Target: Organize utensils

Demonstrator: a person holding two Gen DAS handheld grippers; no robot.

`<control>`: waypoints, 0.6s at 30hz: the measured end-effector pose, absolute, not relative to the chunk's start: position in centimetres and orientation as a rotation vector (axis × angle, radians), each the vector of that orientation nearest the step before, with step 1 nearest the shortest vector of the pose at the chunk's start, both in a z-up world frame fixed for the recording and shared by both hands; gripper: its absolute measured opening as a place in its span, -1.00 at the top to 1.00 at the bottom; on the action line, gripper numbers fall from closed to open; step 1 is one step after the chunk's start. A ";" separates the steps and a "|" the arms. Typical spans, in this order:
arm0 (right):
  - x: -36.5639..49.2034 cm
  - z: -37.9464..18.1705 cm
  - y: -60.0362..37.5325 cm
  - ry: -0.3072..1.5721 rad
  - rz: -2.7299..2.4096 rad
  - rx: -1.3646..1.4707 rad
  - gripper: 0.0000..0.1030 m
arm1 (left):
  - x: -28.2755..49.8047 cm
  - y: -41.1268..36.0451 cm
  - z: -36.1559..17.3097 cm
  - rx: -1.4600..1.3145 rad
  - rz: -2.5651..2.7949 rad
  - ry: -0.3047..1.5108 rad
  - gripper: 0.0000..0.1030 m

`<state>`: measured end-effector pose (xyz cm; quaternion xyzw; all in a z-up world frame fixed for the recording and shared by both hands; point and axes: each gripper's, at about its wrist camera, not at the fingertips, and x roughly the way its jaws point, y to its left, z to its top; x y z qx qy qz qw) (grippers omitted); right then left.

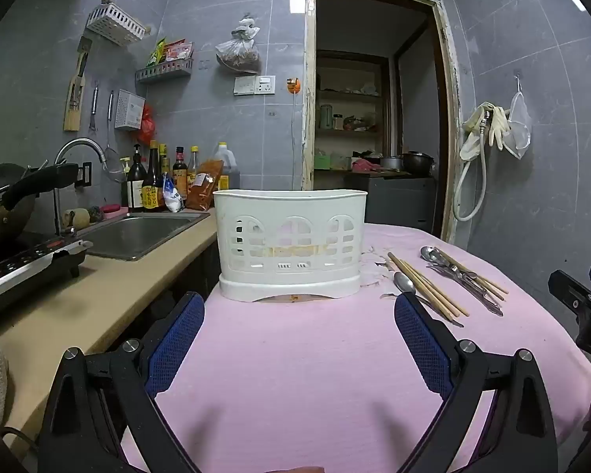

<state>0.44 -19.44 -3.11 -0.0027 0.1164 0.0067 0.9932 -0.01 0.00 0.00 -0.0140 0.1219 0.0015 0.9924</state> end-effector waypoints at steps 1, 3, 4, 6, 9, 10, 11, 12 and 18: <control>0.4 -3.1 -19.4 0.229 0.014 -0.005 -1.00 | 0.0 0.0 0.0 -0.029 0.003 0.245 -0.84; 0.5 -3.1 -19.4 0.229 0.014 -0.004 -1.00 | 0.0 0.0 0.0 -0.030 0.003 0.246 -0.84; 0.5 -3.1 -19.4 0.229 0.015 -0.003 -1.00 | 0.0 0.0 0.0 -0.032 0.003 0.248 -0.84; 0.5 -3.1 -19.4 0.229 0.015 -0.004 -1.00 | 0.0 0.0 0.0 -0.030 0.003 0.247 -0.84; 0.5 -3.0 -19.4 0.226 0.017 -0.005 -1.00 | 0.0 0.0 0.0 -0.034 0.002 0.250 -0.84; 0.2 -2.8 -19.5 0.227 0.019 -0.004 -1.00 | 0.0 0.0 0.0 -0.033 0.003 0.249 -0.84; 0.2 -2.8 -19.5 0.228 0.021 -0.004 -1.00 | -0.1 0.0 0.0 -0.032 0.004 0.248 -0.84; 0.3 -3.0 -19.2 0.228 0.022 -0.005 -1.00 | -0.1 0.0 0.0 -0.031 0.005 0.247 -0.84; 0.7 -3.2 -18.8 0.233 0.027 -0.007 -1.00 | 0.0 0.0 0.0 -0.034 0.001 0.252 -0.84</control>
